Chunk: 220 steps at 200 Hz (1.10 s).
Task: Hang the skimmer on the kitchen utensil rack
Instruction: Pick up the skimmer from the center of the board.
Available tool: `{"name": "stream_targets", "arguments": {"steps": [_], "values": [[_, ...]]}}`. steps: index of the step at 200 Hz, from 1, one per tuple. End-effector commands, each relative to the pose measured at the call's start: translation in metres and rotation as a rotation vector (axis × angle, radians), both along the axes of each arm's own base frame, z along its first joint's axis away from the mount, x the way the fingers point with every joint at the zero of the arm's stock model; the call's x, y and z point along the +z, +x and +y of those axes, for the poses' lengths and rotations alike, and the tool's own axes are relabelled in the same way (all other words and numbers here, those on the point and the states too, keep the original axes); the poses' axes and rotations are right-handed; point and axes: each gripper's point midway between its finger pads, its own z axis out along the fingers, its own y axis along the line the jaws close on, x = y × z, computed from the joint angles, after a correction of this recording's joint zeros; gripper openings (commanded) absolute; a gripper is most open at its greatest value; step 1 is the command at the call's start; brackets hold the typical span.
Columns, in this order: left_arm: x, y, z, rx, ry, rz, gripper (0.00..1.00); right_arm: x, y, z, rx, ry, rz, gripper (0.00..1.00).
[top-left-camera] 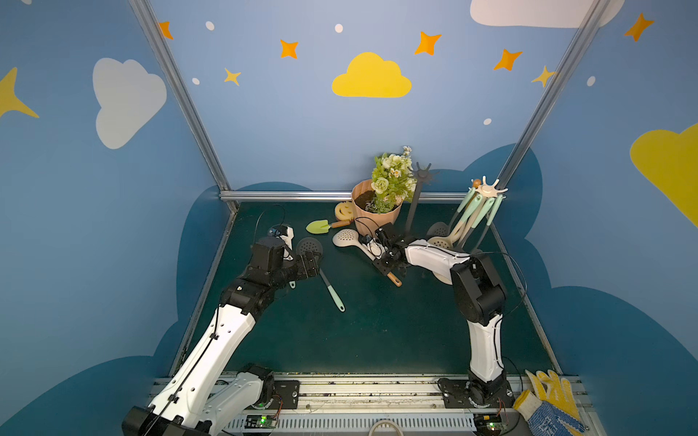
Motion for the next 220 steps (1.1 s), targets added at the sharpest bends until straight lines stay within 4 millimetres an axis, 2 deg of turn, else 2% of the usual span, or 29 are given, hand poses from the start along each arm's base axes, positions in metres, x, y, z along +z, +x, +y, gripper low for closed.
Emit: {"name": "stream_targets", "arguments": {"steps": [1,41,62,91,125,172,220], "values": [[0.005,-0.003,-0.002,-0.024,-0.011,-0.024,0.9,0.002,-0.017,0.004,0.016,0.028,0.054,0.26],[0.008,-0.009,-0.008,-0.06,-0.034,-0.032,0.9,-0.003,-0.024,0.01,-0.001,0.084,0.097,0.25],[0.01,-0.011,-0.01,-0.076,-0.039,-0.041,0.9,0.001,-0.026,0.011,-0.008,0.093,0.105,0.17],[0.014,-0.012,-0.015,-0.116,-0.039,-0.067,0.9,0.027,-0.031,0.005,-0.039,0.111,0.092,0.09],[0.019,-0.01,-0.029,-0.206,-0.037,-0.106,0.89,0.061,-0.05,-0.011,-0.079,0.129,0.106,0.03],[0.015,-0.012,-0.06,-0.418,0.047,-0.139,0.88,0.093,-0.096,-0.025,-0.089,0.187,0.225,0.01],[-0.005,-0.03,-0.112,-0.733,0.27,-0.21,0.84,0.122,-0.123,-0.036,-0.109,0.249,0.238,0.0]]}}
